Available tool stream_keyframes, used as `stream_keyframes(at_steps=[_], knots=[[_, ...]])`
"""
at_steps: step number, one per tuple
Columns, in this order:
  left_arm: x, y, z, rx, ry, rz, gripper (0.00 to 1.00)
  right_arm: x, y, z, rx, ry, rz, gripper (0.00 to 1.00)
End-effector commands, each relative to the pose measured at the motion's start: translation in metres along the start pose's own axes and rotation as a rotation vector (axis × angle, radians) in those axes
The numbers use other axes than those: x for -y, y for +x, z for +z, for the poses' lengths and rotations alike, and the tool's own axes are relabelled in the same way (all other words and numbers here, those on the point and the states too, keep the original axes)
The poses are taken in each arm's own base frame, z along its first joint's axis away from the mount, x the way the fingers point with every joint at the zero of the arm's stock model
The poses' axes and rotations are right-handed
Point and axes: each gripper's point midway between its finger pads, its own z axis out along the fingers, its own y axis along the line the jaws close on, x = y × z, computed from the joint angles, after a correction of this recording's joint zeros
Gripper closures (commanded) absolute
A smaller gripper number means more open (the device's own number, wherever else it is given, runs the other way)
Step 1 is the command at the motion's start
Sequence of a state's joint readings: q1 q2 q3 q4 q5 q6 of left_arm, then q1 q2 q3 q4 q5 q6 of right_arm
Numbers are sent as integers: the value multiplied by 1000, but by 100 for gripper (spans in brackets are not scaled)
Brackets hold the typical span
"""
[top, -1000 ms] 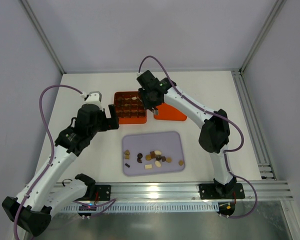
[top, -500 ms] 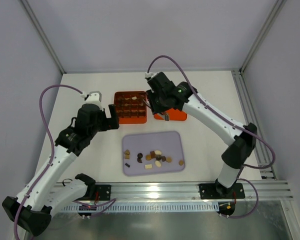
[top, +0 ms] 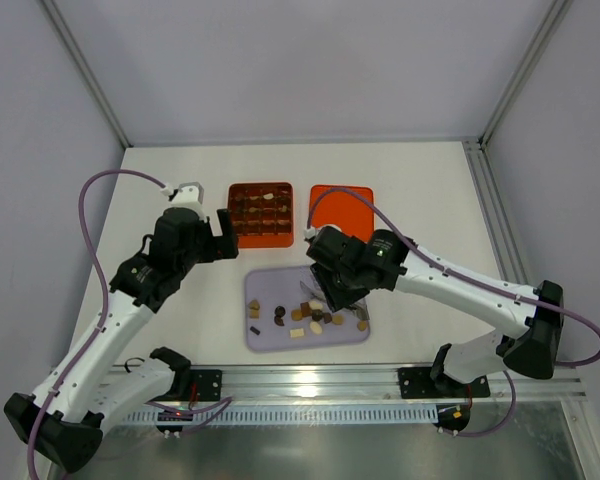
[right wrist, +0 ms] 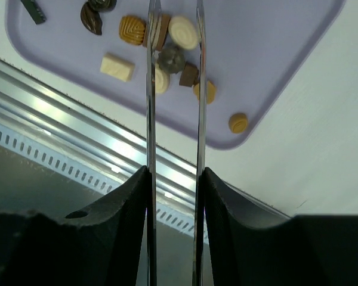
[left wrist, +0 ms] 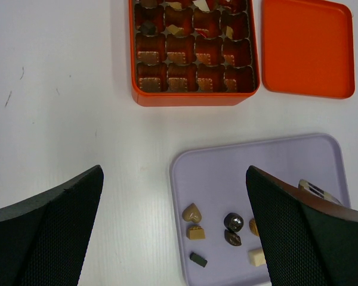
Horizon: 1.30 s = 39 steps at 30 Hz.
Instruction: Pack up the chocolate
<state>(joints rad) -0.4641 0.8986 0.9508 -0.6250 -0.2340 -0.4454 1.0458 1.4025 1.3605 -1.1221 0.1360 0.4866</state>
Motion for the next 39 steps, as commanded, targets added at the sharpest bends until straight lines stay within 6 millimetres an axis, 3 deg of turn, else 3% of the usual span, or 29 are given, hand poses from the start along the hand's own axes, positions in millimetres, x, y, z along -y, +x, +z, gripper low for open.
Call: stream_keyframes(at_steps=[1, 11, 29, 39], knots=[[3, -5, 0, 27, 17, -19, 0, -13, 12, -11, -4, -47, 50, 58], [3, -6, -1, 30, 17, -19, 0, -28, 30, 3, -67, -58, 36, 58], [2, -6, -2, 34, 15, -19, 0, -33, 37, 26, -117, -54, 15, 58], [2, -7, -3, 35, 17, -18, 0, -31, 43, 29, -141, -42, 1, 58]])
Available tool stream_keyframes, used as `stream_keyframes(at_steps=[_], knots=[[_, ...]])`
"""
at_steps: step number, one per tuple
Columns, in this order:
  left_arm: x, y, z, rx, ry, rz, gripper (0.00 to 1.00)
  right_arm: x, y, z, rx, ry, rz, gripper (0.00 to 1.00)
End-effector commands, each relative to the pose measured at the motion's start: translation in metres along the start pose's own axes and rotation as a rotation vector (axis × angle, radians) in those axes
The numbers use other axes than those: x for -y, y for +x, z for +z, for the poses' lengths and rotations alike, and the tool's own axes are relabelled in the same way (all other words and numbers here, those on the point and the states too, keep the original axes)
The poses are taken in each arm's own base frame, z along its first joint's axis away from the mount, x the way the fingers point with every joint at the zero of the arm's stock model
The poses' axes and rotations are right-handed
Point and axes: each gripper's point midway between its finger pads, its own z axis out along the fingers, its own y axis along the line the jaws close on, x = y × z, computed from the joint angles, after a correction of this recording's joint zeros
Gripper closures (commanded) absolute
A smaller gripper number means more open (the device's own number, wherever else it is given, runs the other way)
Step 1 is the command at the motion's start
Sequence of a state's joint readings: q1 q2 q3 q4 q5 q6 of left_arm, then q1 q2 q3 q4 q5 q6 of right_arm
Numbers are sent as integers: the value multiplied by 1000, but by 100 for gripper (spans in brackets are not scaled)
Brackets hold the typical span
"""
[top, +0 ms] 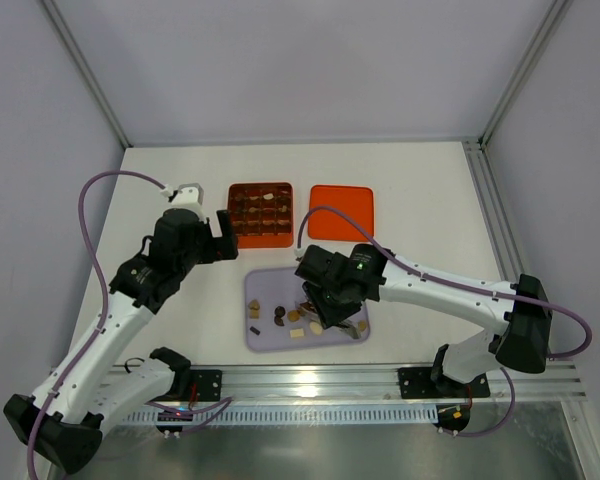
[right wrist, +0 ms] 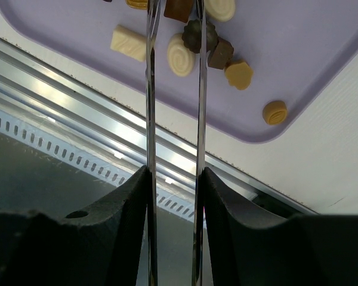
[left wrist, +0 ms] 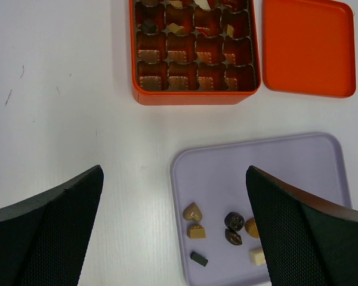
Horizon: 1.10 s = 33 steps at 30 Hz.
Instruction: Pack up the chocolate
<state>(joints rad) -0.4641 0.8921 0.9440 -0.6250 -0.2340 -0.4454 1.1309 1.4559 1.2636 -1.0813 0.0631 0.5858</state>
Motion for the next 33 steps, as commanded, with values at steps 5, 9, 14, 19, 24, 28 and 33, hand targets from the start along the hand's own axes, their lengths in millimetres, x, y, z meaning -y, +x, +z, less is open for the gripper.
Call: stream_keyframes(at_steps=[5, 9, 14, 19, 24, 28, 33], knots=[[2, -9, -2, 38, 14, -20, 0, -1, 2, 4, -19, 4, -20, 58], [2, -8, -2, 35, 14, -19, 0, 0, 1, 5, -17, 15, -27, 59], [2, -8, -2, 35, 13, -19, 0, 0, -4, 4, -11, 21, -36, 64], [2, -9, -2, 37, 13, -19, 0, -1, -13, -1, 11, 30, -46, 67], [1, -9, -2, 39, 9, -19, 0, 4, -36, -12, 72, 50, -42, 68], [1, -9, -2, 39, 8, -17, 0, 8, -64, -28, 143, 51, -30, 69], [1, -10, -3, 45, 6, -18, 0, 15, -97, -41, 217, 59, -20, 69]])
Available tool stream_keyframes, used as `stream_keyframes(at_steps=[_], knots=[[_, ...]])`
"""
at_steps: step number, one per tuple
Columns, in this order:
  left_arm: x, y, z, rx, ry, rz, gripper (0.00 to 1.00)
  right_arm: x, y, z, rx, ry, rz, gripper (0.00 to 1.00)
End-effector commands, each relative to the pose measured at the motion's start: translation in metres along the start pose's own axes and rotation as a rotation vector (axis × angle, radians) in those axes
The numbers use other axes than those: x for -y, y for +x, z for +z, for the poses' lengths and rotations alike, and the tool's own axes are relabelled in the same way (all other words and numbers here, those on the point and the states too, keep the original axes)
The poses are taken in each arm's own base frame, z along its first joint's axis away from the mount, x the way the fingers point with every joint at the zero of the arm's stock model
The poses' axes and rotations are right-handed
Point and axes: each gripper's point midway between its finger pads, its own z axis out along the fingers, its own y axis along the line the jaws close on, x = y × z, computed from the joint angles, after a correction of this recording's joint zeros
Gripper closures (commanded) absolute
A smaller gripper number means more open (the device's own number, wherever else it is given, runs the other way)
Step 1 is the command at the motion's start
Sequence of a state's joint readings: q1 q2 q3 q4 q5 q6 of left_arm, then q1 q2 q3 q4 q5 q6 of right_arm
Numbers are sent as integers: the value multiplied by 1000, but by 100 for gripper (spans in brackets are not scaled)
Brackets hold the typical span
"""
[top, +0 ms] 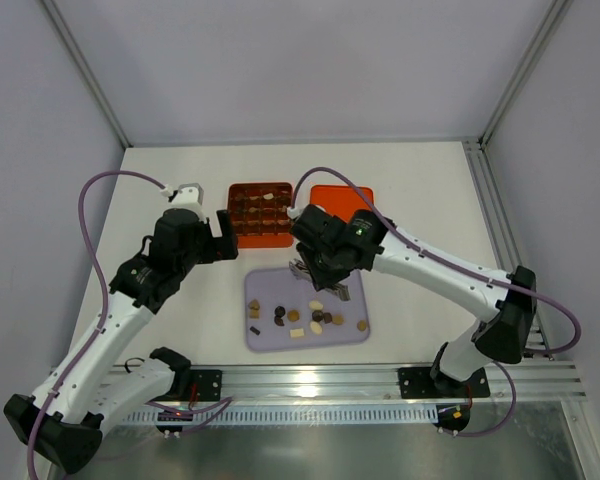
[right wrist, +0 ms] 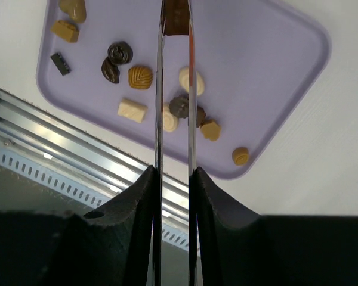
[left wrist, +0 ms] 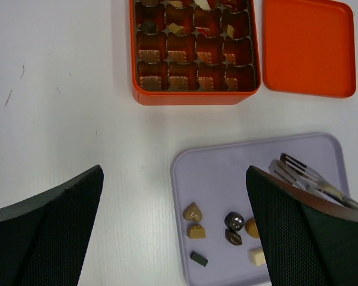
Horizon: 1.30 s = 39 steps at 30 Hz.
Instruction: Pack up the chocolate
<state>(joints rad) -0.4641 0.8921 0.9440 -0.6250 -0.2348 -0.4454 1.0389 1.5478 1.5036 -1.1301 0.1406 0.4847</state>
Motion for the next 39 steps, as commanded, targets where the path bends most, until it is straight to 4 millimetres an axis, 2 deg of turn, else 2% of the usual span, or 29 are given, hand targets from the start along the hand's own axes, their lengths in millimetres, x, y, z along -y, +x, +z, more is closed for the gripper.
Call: stream_keyframes(at_steps=[1, 3, 4, 6, 7, 8, 9, 11, 13, 14, 16, 17, 21, 26, 39], knots=[[1, -10, -3, 44, 7, -21, 0, 5, -45, -11, 115, 10, -3, 69], [1, -10, -2, 43, 5, -21, 0, 6, -63, -11, 149, 8, -16, 69], [1, -10, -3, 43, 7, -20, 0, 1, -82, -16, 199, -9, -11, 69], [1, -10, -2, 43, 5, -21, 0, 4, -104, -4, 213, 2, -14, 70], [0, -11, -3, 45, 5, -21, 0, -1, -125, -11, 269, -19, -6, 71], [0, -10, -2, 42, 4, -22, 0, 2, -136, 2, 263, -7, -1, 71], [0, -10, -2, 42, 3, -22, 0, -3, -156, -6, 318, -30, 0, 71], [0, -10, -2, 43, 2, -21, 0, -11, -182, 4, 359, -51, -4, 72], [0, -10, -3, 46, 2, -23, 0, -15, -197, 13, 383, -60, -1, 72], [0, -10, -3, 45, 5, -21, 0, -18, -201, 27, 367, -67, -4, 72], [1, -10, -2, 43, 7, -23, 0, -26, -216, 33, 398, -97, -5, 72], [1, -9, -2, 40, 6, -22, 0, -33, -222, 44, 402, -115, -9, 72], [1, -9, -1, 38, 5, -21, 0, -42, -229, 66, 398, -137, -10, 72], [1, -9, -1, 39, 7, -22, 0, -49, -231, 81, 391, -159, -5, 72], [1, -9, -1, 38, 8, -21, 0, -47, -222, 100, 348, -141, -8, 68]])
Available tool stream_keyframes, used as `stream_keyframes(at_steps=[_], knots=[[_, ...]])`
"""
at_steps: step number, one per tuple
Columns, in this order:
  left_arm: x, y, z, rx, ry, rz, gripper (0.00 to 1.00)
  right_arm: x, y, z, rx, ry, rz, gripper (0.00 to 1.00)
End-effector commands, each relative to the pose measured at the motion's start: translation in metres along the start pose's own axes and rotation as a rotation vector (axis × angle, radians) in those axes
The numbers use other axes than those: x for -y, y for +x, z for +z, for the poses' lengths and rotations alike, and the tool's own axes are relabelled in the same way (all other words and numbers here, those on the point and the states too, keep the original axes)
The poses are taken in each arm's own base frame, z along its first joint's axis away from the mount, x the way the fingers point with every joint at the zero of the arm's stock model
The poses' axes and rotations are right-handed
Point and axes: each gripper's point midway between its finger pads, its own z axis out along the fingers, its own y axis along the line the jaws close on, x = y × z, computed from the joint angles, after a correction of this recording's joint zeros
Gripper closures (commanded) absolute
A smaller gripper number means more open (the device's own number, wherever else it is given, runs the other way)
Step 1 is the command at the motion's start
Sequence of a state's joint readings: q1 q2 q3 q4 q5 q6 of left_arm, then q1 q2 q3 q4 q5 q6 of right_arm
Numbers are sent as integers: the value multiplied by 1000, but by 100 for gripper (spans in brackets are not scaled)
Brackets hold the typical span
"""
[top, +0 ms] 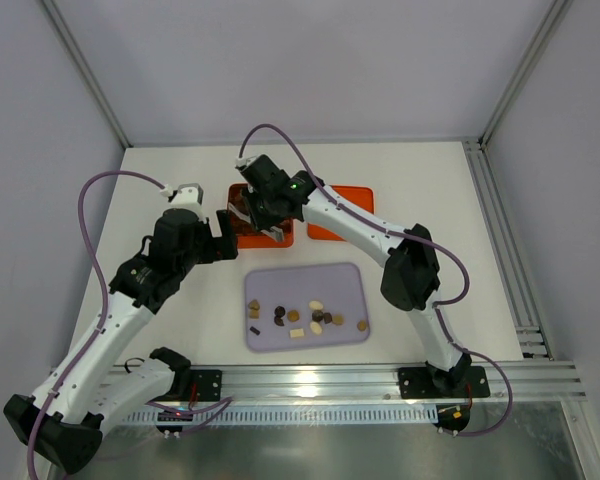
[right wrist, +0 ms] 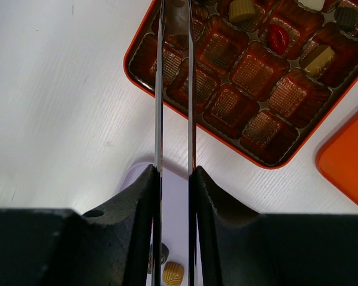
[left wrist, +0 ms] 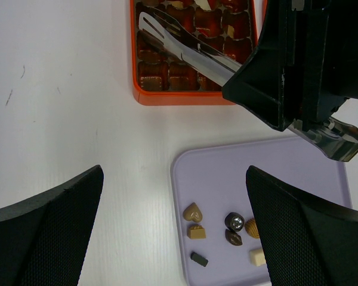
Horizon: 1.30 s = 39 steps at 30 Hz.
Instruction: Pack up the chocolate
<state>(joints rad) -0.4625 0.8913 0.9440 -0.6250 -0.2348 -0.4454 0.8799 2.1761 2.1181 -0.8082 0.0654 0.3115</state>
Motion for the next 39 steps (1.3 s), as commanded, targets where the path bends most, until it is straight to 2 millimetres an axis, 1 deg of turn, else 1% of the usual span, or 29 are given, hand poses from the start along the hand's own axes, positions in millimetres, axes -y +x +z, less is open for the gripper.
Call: stream_keyframes(at_steps=[1, 6, 8, 18, 20, 24, 28, 29, 30, 32, 33, 34, 35, 36, 37, 39], knots=[[2, -8, -1, 37, 9, -20, 0, -10, -24, -8, 77, -28, -3, 68], [2, -9, -1, 38, 10, -21, 0, -9, -21, -7, 71, -19, -6, 67], [1, -8, -1, 36, 9, -19, 0, -9, -21, -7, 72, -17, -7, 64], [1, -8, -1, 37, 7, -20, 0, -10, -21, -8, 71, -18, -16, 60], [1, -9, -2, 40, 7, -21, 0, -8, -23, -8, 77, -16, -13, 58], [1, -9, -1, 39, 5, -19, 0, -8, -27, -13, 86, -12, -18, 58], [1, -9, -2, 41, 4, -21, 0, -5, -33, -26, 109, 6, -19, 58], [1, -10, -2, 43, 5, -20, 0, -4, -38, -36, 128, 13, -19, 58], [1, -10, -3, 45, 8, -22, 0, -1, -39, -40, 135, 20, -17, 58], [1, -11, -4, 49, 9, -23, 0, 1, -37, -48, 137, 29, -18, 58], [1, -11, -3, 51, 9, -24, 0, 3, -40, -60, 154, 36, -14, 58], [1, -11, -4, 52, 9, -24, 0, 6, -34, -63, 139, 45, -13, 58], [1, -11, -3, 52, 7, -24, 0, 8, -33, -69, 141, 50, -9, 58], [1, -11, -3, 52, 7, -24, 0, 8, -36, -86, 165, 48, 0, 59], [0, -10, -3, 50, 7, -23, 0, 13, -24, -87, 138, 61, 0, 59], [1, -11, -4, 53, 8, -24, 0, 18, -15, -99, 129, 65, 6, 58]])
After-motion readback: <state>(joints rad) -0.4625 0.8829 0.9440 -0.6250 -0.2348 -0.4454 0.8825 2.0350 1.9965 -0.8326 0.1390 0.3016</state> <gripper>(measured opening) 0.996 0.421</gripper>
